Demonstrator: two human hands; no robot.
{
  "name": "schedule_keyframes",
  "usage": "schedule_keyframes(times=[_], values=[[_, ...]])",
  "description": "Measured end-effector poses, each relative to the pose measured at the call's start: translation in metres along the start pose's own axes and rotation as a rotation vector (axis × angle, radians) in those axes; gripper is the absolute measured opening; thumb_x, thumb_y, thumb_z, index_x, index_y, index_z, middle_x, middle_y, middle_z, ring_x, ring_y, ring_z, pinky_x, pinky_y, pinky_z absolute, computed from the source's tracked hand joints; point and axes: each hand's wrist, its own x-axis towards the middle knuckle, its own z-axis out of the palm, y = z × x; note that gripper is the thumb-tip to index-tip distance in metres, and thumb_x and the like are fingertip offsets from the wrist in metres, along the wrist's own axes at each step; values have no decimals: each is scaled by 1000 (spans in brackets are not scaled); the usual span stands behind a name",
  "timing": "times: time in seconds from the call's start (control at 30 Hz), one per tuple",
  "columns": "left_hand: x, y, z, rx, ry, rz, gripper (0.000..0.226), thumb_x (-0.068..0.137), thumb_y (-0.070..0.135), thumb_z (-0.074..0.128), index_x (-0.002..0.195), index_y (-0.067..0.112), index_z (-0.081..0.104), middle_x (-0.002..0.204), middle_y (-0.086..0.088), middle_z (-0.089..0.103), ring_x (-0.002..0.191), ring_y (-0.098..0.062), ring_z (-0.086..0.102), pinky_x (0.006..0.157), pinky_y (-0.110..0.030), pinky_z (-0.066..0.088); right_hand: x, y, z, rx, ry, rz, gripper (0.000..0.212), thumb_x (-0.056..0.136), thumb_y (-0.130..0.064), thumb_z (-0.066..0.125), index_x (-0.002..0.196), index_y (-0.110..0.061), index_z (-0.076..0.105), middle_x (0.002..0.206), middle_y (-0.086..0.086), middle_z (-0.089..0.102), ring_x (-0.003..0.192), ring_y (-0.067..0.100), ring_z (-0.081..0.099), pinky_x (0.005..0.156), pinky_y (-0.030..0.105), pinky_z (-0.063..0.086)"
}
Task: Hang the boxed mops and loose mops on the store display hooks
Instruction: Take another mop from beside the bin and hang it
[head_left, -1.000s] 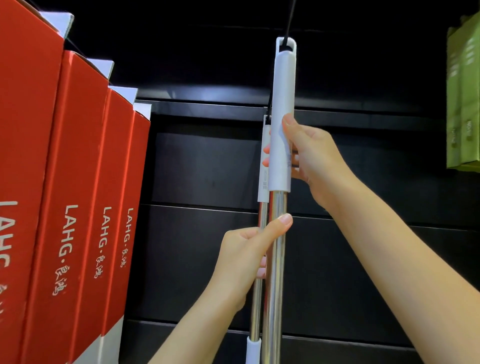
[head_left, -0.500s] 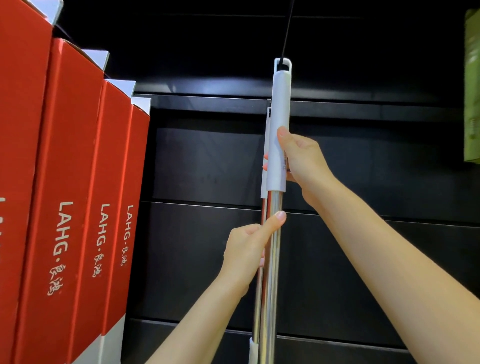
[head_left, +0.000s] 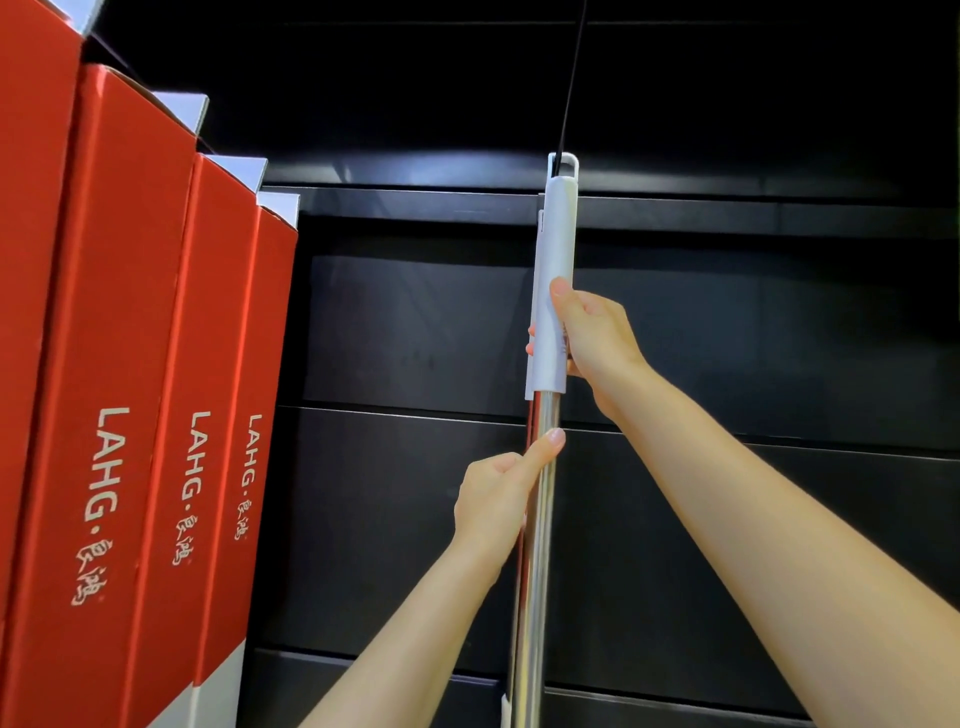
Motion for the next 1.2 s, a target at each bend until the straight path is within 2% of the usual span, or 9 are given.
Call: schedule_keyframes(times=[0.1,0.23,0.37,0.5,0.63,0.7,0.83,0.97,1.2], values=[[9,-5,3,12,15,-17,63,71,69,59,95,11,67,91,-10,64,84,-21,60,92,-43,51,7,7,1,-40,4,-1,25,98,-39,45,82,-23,54,81,2,65,63,13,65,50,16,54],[19,-13,5,3,34,-33,68,73,67,60,98,5,69,90,-10,62,81,-18,57,89,-39,52,14,16,4,-54,21,6,25,98,-38,45,78,-25,52,80,1,63,65,13,64,51,17,54],[29,-20,8,-14,43,-28,60,72,68,60,89,10,66,82,-6,57,76,-17,53,78,-33,49,20,23,4,-86,14,14,25,98,-39,45,78,-25,51,88,5,64,67,13,65,55,19,55],[36,-25,12,-20,51,-21,56,71,69,62,65,15,50,64,-2,46,64,-16,45,67,-29,42,27,32,4,-86,24,13,24,98,-37,46,79,-23,51,89,3,63,72,14,65,69,28,57],[42,-28,14,10,54,-16,57,71,70,61,63,15,48,60,1,45,60,-13,45,65,-27,42,35,43,4,-132,115,-42,23,95,-35,52,89,-14,56,87,-4,56,86,17,59,86,39,54],[46,-29,15,30,58,-7,57,71,70,60,64,15,48,59,2,45,60,-13,45,65,-27,42,38,47,3,-123,131,-48,27,94,-35,54,92,-8,59,85,-4,55,80,13,57,84,38,54],[53,-35,16,21,46,-11,56,71,70,61,66,15,50,62,0,46,63,-16,46,67,-28,43,44,57,5,-113,165,-39,22,92,-36,56,98,-15,53,87,-8,52,76,12,56,79,34,54],[56,-37,17,-7,39,-19,55,70,69,62,65,16,49,63,-2,45,63,-17,44,67,-28,43,47,65,9,-107,174,-45,29,93,-38,53,108,-14,51,93,-6,52,76,9,53,66,21,48],[53,-41,14,-77,18,11,53,71,66,64,65,16,50,64,-2,46,64,-16,46,67,-26,45,48,66,11,-107,153,-49,26,93,-38,51,97,-13,55,83,-7,52,70,8,51,60,20,43]])
